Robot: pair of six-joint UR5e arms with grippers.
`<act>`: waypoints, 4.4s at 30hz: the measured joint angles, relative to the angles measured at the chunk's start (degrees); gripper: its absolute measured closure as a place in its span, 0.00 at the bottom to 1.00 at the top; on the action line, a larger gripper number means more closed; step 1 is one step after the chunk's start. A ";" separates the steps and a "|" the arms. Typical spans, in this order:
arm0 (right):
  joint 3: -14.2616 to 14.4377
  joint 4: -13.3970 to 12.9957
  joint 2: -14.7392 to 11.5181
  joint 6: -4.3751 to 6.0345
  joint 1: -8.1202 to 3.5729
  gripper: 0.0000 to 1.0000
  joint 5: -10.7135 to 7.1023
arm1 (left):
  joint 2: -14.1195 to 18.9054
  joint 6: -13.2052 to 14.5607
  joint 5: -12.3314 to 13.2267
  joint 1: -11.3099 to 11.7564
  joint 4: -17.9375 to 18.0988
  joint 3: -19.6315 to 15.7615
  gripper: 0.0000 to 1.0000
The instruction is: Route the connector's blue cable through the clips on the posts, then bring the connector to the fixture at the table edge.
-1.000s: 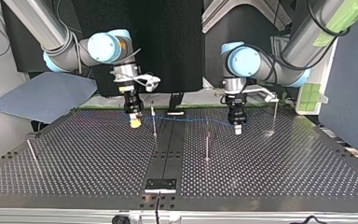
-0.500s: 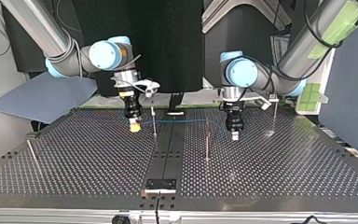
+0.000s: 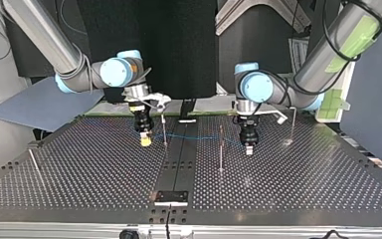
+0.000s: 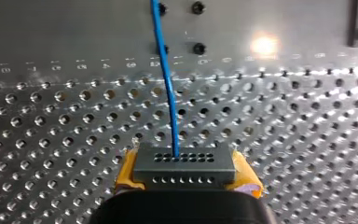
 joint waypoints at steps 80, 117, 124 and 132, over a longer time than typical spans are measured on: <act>-8.60 6.48 2.27 -0.07 -2.19 1.00 -4.70 | 8.39 -4.15 7.53 -1.94 -6.21 -6.76 0.00; -8.59 6.70 2.34 -0.07 -2.18 1.00 -4.70 | 12.98 -6.31 9.22 -5.36 0.15 -16.04 0.00; -8.59 6.85 2.32 -0.07 -2.08 1.00 -4.70 | 12.98 -6.34 8.92 -5.36 -1.47 -14.30 0.00; -8.59 6.90 2.33 -0.06 -2.07 1.00 -4.70 | 12.98 -6.34 8.39 -5.36 -3.53 -13.76 0.00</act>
